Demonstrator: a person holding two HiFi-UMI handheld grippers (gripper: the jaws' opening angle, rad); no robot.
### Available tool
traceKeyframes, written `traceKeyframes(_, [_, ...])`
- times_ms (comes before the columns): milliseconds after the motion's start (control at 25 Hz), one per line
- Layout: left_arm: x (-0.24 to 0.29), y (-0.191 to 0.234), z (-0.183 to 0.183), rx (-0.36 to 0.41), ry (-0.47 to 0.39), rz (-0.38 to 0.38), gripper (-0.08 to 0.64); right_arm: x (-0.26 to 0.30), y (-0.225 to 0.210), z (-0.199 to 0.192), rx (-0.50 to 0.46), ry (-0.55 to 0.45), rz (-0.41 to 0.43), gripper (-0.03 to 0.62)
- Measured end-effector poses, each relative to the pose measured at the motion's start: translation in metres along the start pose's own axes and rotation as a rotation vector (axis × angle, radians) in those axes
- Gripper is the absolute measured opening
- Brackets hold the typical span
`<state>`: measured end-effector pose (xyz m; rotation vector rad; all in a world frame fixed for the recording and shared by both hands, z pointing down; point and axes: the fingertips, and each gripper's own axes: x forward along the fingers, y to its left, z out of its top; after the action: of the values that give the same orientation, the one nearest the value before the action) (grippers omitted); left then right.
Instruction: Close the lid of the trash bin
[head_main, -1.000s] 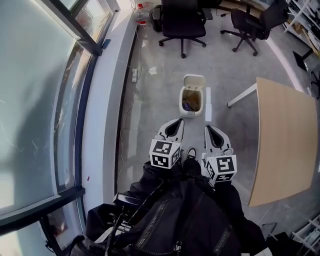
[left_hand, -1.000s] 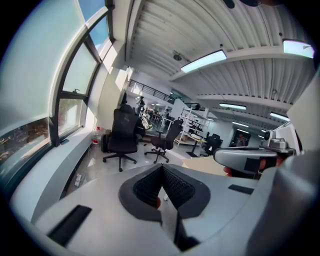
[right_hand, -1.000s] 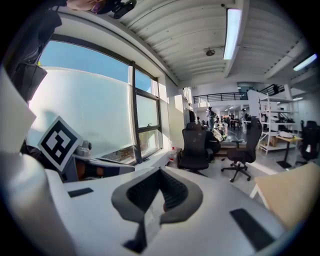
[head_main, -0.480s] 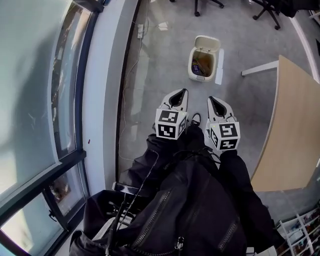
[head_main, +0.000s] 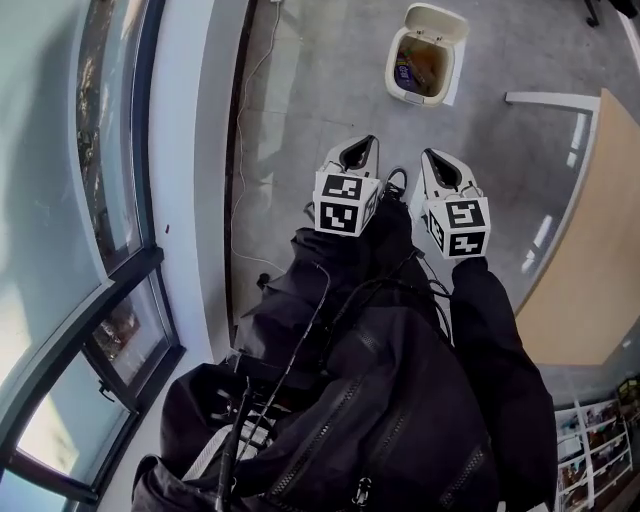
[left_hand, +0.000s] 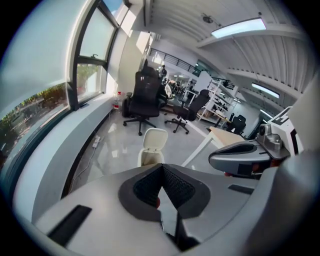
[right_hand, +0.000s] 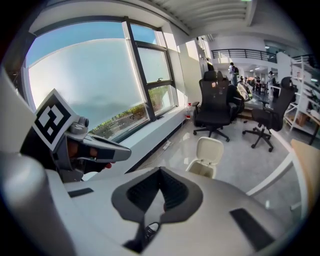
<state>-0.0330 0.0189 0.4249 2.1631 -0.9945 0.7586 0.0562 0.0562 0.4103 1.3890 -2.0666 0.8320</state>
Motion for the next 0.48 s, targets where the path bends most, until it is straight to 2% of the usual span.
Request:
traceKeyframes(240, [0.022, 0.017, -0.031, -0.029, 0.068, 0.02, 0.002, 0.03, -0.009, -0.026, -0.011, 0.073, 0.038, 0.004])
traceKeyframes(480, [0.033, 0.027, -0.042, -0.061, 0.093, 0.024, 0.002, 0.052, -0.015, -0.034, -0.017, 0.11, 0.062, 0.005])
